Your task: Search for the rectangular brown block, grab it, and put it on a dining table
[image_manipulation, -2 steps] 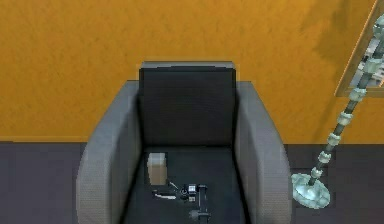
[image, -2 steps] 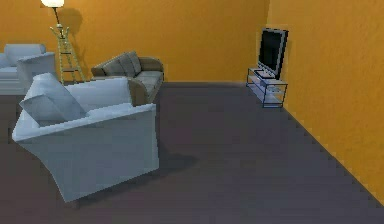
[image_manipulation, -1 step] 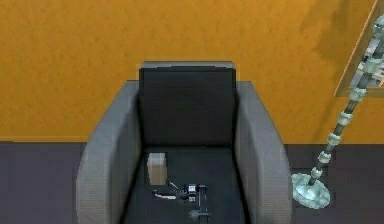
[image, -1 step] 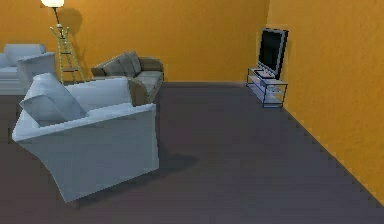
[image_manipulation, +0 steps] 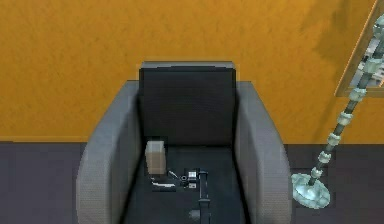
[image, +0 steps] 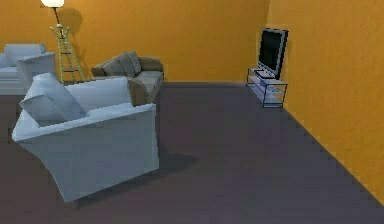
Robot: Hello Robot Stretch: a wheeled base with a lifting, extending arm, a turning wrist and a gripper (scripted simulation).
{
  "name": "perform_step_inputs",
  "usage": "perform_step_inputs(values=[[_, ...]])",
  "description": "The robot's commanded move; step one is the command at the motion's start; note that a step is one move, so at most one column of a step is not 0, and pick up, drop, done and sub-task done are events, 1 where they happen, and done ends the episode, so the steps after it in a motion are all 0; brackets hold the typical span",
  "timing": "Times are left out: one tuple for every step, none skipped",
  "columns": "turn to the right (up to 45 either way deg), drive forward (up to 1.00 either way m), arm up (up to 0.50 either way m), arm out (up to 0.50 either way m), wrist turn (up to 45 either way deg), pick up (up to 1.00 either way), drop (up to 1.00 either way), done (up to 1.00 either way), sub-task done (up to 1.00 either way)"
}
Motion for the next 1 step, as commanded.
perform_step_inputs(values=[[0.0, 0.00, 0.50, 0.00, 0.0, 0.00, 0.00, 0.00, 0.00]])
